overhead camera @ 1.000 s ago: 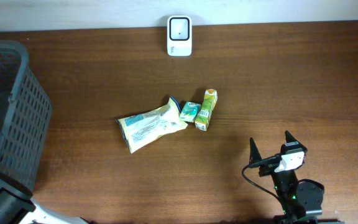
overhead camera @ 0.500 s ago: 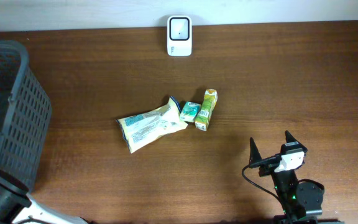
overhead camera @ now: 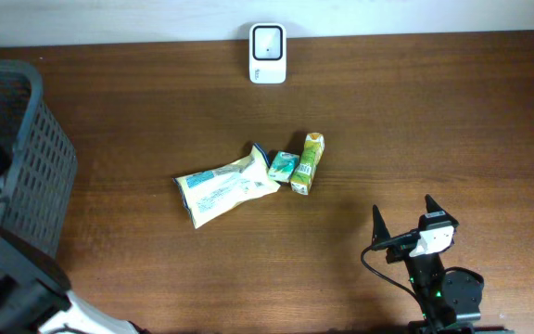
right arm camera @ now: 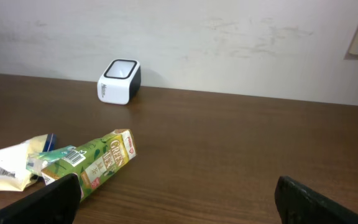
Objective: Scan the item barcode
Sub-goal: 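Reach into the basket and grasp the orange tissue pack, then place the orange tissue pack on the table beside the other items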
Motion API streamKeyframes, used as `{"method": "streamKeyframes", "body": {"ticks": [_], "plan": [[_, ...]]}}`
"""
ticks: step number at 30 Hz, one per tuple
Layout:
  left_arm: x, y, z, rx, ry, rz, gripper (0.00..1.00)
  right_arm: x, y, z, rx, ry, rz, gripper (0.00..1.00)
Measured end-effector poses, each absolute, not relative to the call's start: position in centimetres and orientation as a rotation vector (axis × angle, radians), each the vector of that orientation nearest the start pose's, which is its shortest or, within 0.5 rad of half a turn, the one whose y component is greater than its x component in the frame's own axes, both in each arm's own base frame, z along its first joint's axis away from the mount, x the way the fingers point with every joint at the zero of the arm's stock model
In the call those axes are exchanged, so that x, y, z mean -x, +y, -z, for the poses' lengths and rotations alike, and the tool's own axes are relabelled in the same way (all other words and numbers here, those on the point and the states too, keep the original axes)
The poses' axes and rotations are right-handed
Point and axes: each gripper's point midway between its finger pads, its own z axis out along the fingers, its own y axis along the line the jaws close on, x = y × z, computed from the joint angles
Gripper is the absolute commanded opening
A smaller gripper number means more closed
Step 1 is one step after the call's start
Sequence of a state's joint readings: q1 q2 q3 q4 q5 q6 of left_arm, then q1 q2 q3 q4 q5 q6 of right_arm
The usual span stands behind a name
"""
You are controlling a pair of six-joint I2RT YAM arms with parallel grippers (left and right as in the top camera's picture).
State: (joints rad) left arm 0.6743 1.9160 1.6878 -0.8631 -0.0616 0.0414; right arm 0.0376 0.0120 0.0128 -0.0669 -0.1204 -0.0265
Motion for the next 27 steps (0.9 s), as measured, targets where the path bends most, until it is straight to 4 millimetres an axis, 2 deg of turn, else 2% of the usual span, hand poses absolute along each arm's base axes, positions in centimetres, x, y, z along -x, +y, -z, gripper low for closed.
{"method": "streamKeyframes", "body": {"ticks": [2, 3, 4, 6, 7, 9, 10, 12, 13, 15, 16, 17, 18, 21, 23, 27], "plan": [[-38.1, 28.9, -19.3, 0.773, 2.462, -0.311, 0.00, -24.4, 3.0, -16.1, 0.145, 1.631, -0.107, 0.99], [-39.1, 27.6, -23.5, 0.707, 2.371, -0.319, 0.00, -24.4, 3.0, -16.1, 0.145, 1.631, -0.107, 0.99], [-39.4, 26.7, -26.6, 0.668, 2.309, -0.328, 0.00, -24.4, 3.0, -16.1, 0.145, 1.631, -0.107, 0.99], [-39.9, 24.4, -30.6, 0.596, 2.230, -0.330, 0.00, -24.4, 3.0, -16.1, 0.144, 1.631, -0.107, 0.99], [-40.4, 21.5, -33.5, 0.513, 2.176, -0.312, 0.00, -24.4, 3.0, -16.1, 0.144, 1.631, -0.108, 0.99], [-41.1, 15.6, -37.5, 0.361, 2.100, -0.252, 0.00, -24.4, 3.0, -16.1, 0.145, 1.631, -0.107, 0.99], [-41.4, 10.9, -39.6, 0.245, 2.063, -0.191, 0.00, -24.4, 3.0, -16.1, 0.145, 1.631, -0.107, 0.99], [-41.7, 4.2, -40.4, 0.080, 2.057, -0.093, 0.00, -24.4, 3.0, -16.1, 0.145, 1.631, -0.107, 0.99], [-42.1, -0.2, -39.8, -0.028, 2.075, -0.023, 0.00, -24.4, 3.0, -16.1, 0.145, 1.631, -0.107, 0.99], [-42.7, -5.4, -37.7, -0.157, 2.126, 0.047, 0.00, -24.4, 3.0, -16.1, 0.145, 1.631, -0.107, 0.99], [-42.9, -8.9, -35.5, -0.247, 2.173, 0.093, 0.00, -24.4, 3.0, -16.1, 0.144, 1.632, -0.107, 0.99], [-43.0, -11.7, -33.1, -0.319, 2.220, 0.121, 0.00, -24.4, 3.0, -16.1, 0.145, 1.631, -0.107, 0.99], [-43.0, -14.5, -29.8, -0.402, 2.291, 0.146, 0.00, -24.4, 3.0, -16.1, 0.145, 1.631, -0.107, 0.99], [-42.5, -19.5, -20.8, -0.570, 2.477, 0.169, 0.00, -24.4, 3.0, -16.1, 0.144, 1.631, -0.107, 0.99], [-41.8, -22.1, -16.4, -0.663, 2.562, 0.189, 0.00, -24.4, 3.0, -16.1, 0.145, 1.631, -0.107, 0.99], [-40.4, -26.4, -9.4, -0.814, 2.660, 0.209, 0.00, -24.4, 3.0, -16.1, 0.145, 1.631, -0.107, 0.99]]}}
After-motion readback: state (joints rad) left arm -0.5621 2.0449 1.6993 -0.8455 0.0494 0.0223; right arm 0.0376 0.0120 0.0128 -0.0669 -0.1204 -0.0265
